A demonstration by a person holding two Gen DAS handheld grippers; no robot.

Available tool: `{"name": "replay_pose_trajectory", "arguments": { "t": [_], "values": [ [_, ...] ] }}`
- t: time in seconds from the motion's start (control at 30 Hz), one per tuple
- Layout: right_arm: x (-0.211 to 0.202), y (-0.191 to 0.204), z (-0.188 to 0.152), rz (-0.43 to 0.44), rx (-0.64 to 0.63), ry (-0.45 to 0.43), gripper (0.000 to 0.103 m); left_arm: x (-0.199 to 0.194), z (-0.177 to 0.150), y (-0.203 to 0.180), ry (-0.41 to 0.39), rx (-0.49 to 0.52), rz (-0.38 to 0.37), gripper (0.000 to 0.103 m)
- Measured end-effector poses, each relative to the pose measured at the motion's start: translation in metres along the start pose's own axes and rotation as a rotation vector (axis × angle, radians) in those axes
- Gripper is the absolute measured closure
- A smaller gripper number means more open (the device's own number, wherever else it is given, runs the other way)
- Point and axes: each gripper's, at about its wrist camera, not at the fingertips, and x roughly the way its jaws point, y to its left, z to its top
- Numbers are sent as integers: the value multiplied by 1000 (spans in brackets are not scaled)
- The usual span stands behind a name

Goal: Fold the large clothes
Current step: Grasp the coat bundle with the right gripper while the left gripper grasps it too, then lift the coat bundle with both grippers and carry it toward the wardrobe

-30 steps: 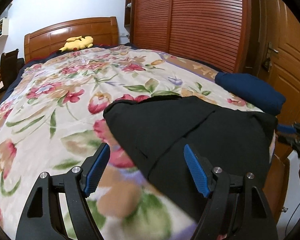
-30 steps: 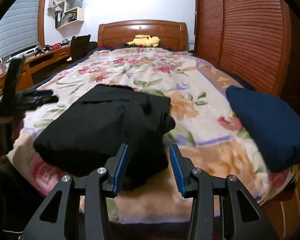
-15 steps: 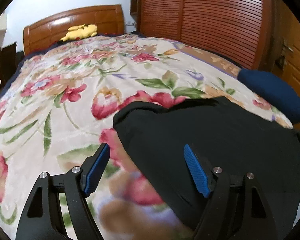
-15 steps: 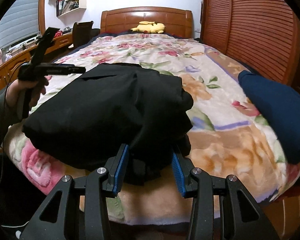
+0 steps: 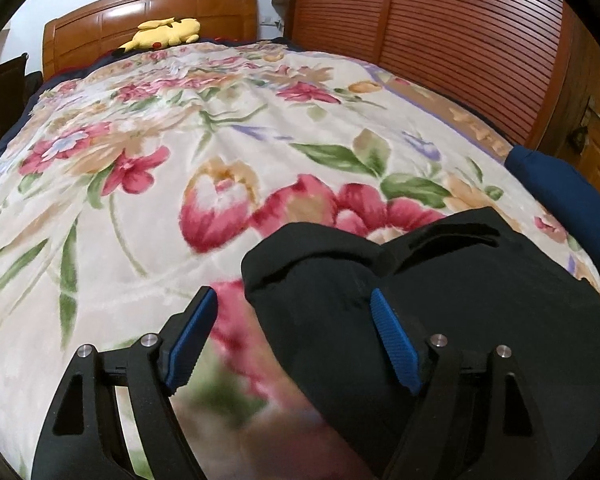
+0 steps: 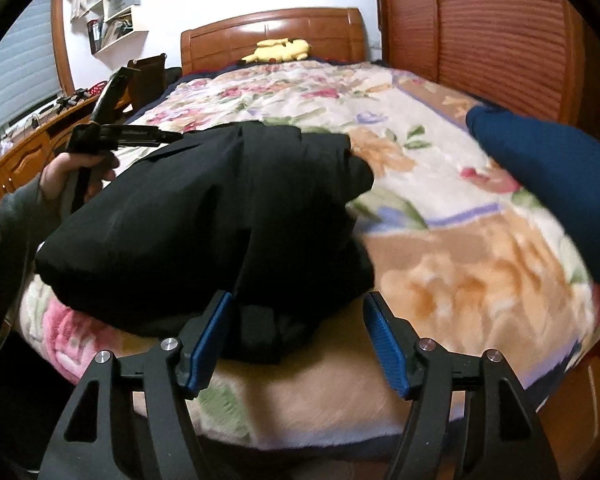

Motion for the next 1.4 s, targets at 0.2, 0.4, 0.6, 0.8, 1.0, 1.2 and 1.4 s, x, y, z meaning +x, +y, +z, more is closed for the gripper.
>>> {"name": "replay_pose_trajectory", "arguments": {
  "t": [0.2, 0.4, 0.6, 0.8, 1.0, 1.2, 1.4],
  "values": [
    [6, 8, 3, 10, 17, 14, 34, 17, 1, 5, 43, -17, -27, 23],
    [22, 11, 9, 18, 35, 6, 34, 27, 2, 16, 93, -85, -105, 23],
    [24, 3, 2, 42, 69, -18, 34, 26, -1, 16, 97, -121, -180, 45],
    [22, 4, -2, 66, 88, -29, 47, 20, 1, 8, 95, -96, -181, 74],
    [17, 3, 0, 132, 94, -43, 76, -5, 2, -6, 39, -35, -109, 89],
    [-3, 2, 12, 123, 33, -122, 80, -57, 8, -17, -63, 17, -45, 91],
    [-15, -4, 26, 97, -14, -178, 81, -96, 9, -33, -126, 66, 1, 91]
  ]
}}
